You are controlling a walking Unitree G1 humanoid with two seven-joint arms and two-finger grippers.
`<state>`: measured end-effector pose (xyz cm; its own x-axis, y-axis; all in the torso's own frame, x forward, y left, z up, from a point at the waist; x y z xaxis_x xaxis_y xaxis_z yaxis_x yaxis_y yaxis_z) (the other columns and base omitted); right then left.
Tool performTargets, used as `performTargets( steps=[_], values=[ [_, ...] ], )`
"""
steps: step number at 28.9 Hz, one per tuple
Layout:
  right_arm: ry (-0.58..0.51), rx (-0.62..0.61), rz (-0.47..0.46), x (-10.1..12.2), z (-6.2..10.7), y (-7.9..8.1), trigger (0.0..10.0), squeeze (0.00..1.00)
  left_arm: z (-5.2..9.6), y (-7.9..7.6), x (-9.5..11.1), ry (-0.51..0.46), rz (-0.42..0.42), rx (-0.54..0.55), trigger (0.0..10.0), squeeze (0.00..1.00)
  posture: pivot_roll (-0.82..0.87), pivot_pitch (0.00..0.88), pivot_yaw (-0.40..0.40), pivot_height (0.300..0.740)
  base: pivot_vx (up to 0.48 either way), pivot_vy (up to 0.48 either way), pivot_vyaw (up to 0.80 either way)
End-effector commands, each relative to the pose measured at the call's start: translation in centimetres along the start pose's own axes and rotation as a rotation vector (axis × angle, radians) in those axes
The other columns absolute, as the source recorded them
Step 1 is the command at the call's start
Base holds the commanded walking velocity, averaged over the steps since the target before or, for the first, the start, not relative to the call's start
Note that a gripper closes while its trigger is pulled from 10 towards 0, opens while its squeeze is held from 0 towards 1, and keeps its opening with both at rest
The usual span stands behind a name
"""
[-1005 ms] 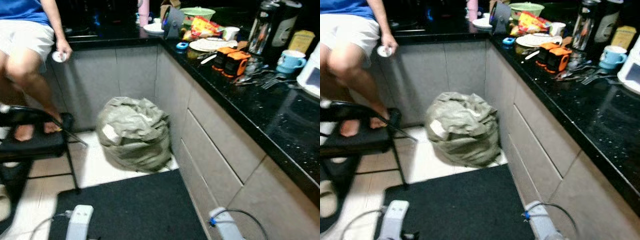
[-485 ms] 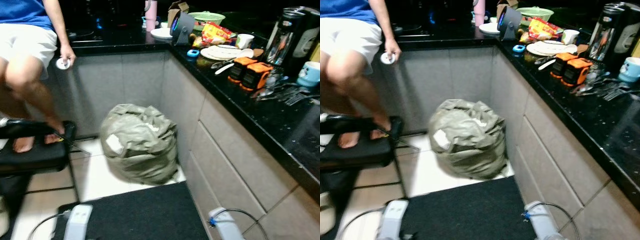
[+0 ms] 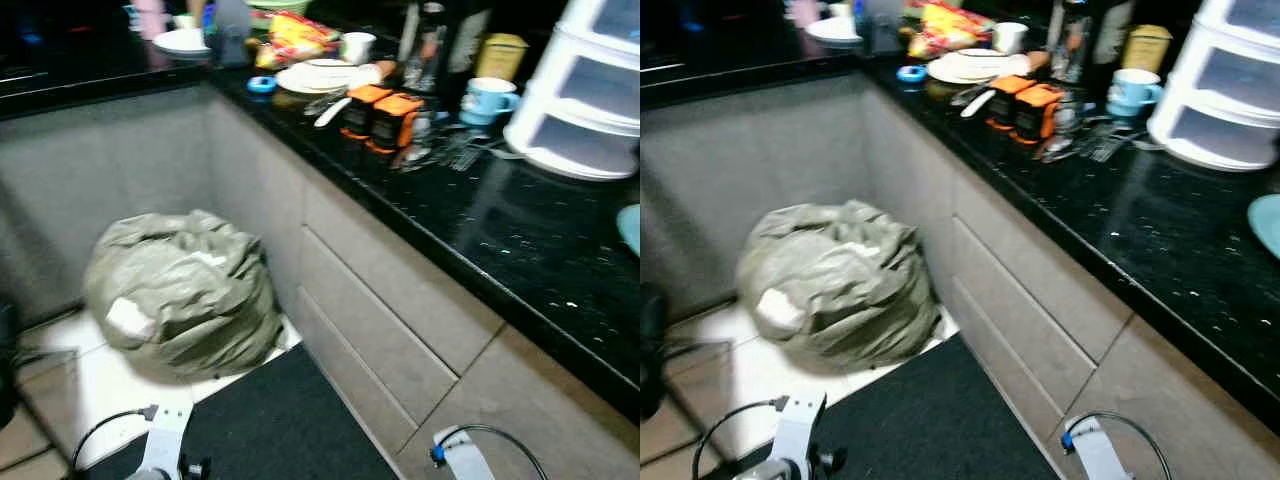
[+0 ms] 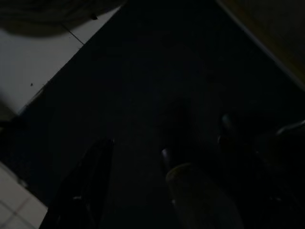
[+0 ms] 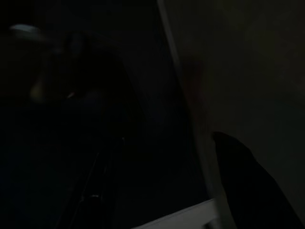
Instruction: Kitchen organization
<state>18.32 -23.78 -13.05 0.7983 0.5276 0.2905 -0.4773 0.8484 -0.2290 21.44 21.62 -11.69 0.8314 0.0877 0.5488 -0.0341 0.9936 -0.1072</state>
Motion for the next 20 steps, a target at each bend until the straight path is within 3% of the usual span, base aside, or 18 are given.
performTargets(
  steps=[1,20],
  values=[
    [0.030,0.014,0.005,-0.8,0.0,0.3,10.0,0.00,0.1,0.1,-0.2,0.007,-0.030,-0.007,10.0,0.00,0.04,0.000,-0.014,0.740,0.000,0.000,-0.80],
    [0.152,0.059,0.002,-4.4,0.3,1.8,10.0,0.00,-0.1,-0.2,0.3,-0.015,-0.081,0.005,10.0,0.00,0.04,0.000,-0.013,0.740,0.000,0.000,-0.80]
  ],
)
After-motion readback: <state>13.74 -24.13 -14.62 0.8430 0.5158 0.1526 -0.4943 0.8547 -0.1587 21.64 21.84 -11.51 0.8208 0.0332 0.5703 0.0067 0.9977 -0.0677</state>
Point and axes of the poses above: a point about 5 cm out from each wrist's last joint towards the gripper, its own z axis pointing back from the gripper into the wrist, its own x axis along the axis of the wrist's last joint, y = z × x, the point moved 5 cm from there along -z, pointing out of the wrist towards the gripper, and after that the axes turned 10 degrees about z, right-handed, at the moved point
